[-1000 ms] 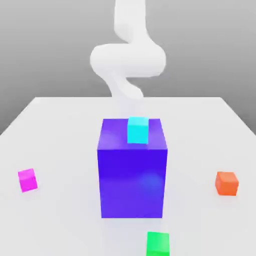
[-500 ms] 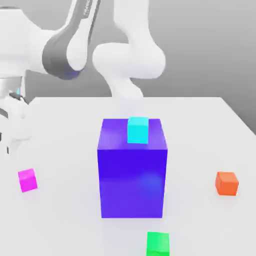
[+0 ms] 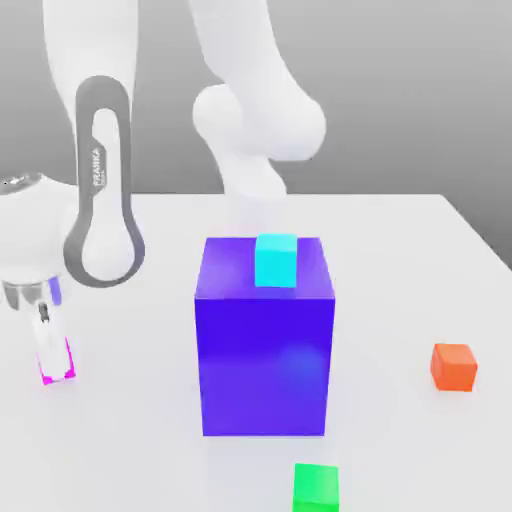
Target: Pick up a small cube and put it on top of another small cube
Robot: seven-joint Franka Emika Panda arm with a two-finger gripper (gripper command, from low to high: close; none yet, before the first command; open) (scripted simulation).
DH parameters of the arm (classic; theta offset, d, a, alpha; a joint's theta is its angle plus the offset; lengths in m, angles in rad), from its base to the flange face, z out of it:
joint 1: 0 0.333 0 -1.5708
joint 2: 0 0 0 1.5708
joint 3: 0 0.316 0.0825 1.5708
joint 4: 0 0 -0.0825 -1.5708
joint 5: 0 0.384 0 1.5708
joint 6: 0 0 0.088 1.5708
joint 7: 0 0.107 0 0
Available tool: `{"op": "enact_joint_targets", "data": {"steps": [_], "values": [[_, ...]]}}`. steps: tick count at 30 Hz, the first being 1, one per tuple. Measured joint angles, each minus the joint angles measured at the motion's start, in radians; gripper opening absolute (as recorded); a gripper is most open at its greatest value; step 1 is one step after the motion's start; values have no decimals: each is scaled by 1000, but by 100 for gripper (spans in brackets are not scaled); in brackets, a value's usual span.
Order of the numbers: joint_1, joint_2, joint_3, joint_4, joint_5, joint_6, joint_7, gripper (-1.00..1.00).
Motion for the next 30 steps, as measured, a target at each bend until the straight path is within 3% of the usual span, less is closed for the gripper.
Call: {"op": "enact_joint_targets", "data": {"steps": [4, 10, 30], "values": [[16, -29, -21, -7, -23, -22, 18, -100], [91, -219, -121, -44, -211, -170, 151, -100], [425, -188, 263, 180, -350, -361, -88, -100]]}}
